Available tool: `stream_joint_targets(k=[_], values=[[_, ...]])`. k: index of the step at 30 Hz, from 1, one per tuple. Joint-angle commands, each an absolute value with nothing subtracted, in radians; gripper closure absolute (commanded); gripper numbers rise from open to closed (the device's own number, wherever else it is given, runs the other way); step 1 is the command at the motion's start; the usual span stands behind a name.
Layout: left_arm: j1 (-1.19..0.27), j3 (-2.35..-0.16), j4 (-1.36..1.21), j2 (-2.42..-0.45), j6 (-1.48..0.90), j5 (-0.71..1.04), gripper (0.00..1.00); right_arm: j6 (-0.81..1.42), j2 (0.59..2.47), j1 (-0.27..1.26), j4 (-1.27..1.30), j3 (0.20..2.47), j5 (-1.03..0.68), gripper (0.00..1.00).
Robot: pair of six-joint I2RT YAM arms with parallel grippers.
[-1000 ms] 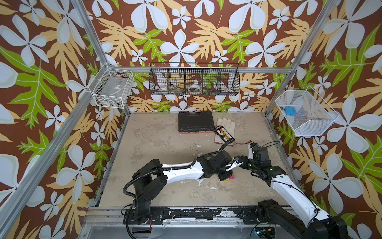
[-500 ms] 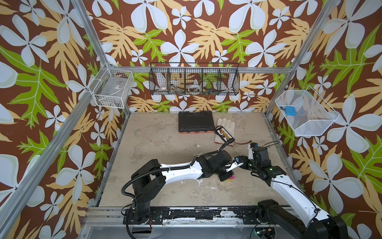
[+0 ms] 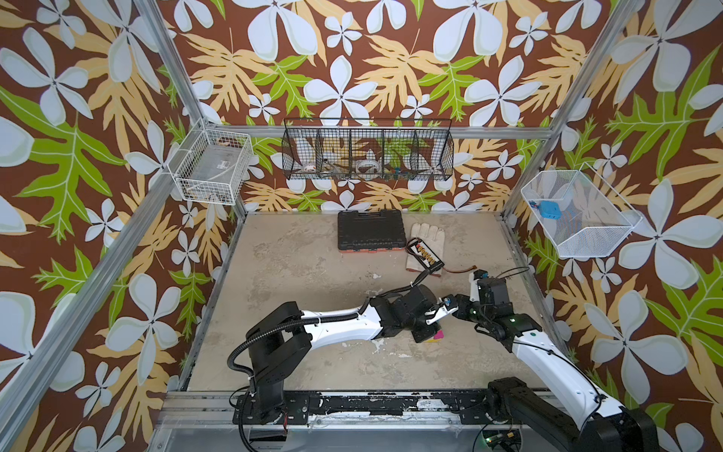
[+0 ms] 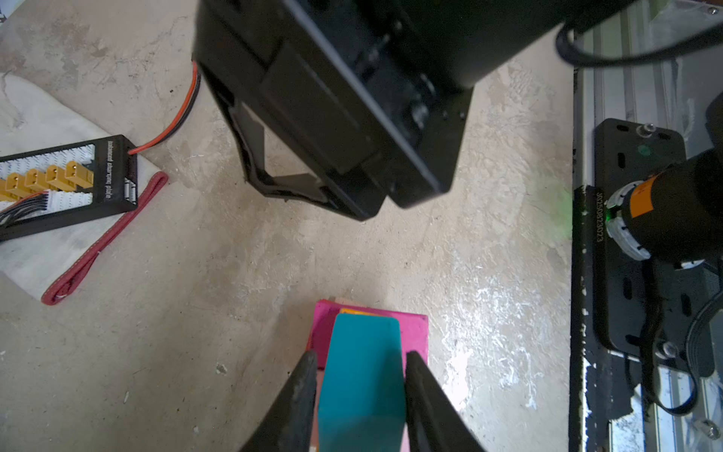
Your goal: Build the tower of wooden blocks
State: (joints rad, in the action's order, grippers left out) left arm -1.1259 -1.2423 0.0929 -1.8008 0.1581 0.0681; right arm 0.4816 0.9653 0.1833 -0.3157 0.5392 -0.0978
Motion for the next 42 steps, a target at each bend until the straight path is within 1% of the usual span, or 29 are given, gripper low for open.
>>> stream_joint_targets(k=[1, 12, 17, 19, 20, 21, 25, 27, 28, 29, 31, 33, 34, 36, 38, 40, 42], values=[[-1.124, -1.231, 0.071, -1.786, 0.168, 0.063, 0.58, 0.472, 0.966, 0.183, -0.302, 0.540, -0.095, 0.49], [-1.124, -1.214, 0.051, -1.768, 0.168, 0.059, 0.54, 0.472, 0.965, 0.183, -0.303, 0.540, -0.094, 0.49], [-1.124, -1.212, 0.043, -1.700, 0.149, 0.044, 0.51, 0.471, 0.964, 0.183, -0.309, 0.557, -0.077, 0.48], [-1.126, -1.209, 0.042, -1.639, 0.137, 0.016, 0.45, 0.475, 0.958, 0.183, -0.334, 0.580, -0.086, 0.45], [-1.124, -1.198, 0.037, -1.609, 0.135, 0.005, 0.33, 0.478, 0.951, 0.183, -0.343, 0.592, -0.100, 0.40], [-1.124, -1.182, 0.026, -1.568, 0.132, -0.010, 0.01, 0.484, 0.938, 0.183, -0.345, 0.603, -0.121, 0.33], [-1.123, -1.091, -0.042, -1.393, 0.089, -0.113, 0.00, 0.512, 0.887, 0.183, -0.335, 0.656, -0.155, 0.11], [-1.120, -1.030, -0.084, -1.287, 0.065, -0.191, 0.00, 0.538, 0.880, 0.183, -0.322, 0.692, -0.127, 0.06], [-1.113, -0.998, -0.115, -1.239, 0.046, -0.243, 0.00, 0.549, 0.885, 0.183, -0.320, 0.711, -0.093, 0.02], [-1.091, -0.958, -0.147, -1.179, 0.012, -0.294, 0.00, 0.567, 0.897, 0.182, -0.315, 0.734, -0.039, 0.00], [-1.006, -0.876, -0.204, -1.057, -0.082, -0.387, 0.00, 0.554, 0.935, 0.183, -0.270, 0.763, 0.048, 0.00], [-0.886, -0.749, -0.263, -0.949, -0.194, -0.577, 0.00, 0.525, 0.973, 0.183, -0.169, 0.753, 0.132, 0.00], [-0.840, -0.685, -0.299, -0.894, -0.207, -0.626, 0.00, 0.517, 0.988, 0.182, -0.130, 0.743, 0.164, 0.00], [-0.774, -0.480, -0.491, -0.774, -0.125, -0.731, 0.00, 0.489, 1.010, 0.181, -0.039, 0.704, 0.268, 0.00], [-0.720, -0.308, -0.634, -0.657, -0.046, -0.756, 0.00, 0.447, 1.014, 0.181, 0.094, 0.617, 0.363, 0.00], [-0.626, -0.191, -0.691, -0.577, -0.070, -0.761, 0.00, 0.330, 1.023, 0.182, 0.334, 0.477, 0.417, 0.00], [-0.481, -0.128, -0.696, -0.569, -0.138, -0.715, 0.00, 0.207, 1.069, 0.181, 0.585, 0.326, 0.477, 0.00]])
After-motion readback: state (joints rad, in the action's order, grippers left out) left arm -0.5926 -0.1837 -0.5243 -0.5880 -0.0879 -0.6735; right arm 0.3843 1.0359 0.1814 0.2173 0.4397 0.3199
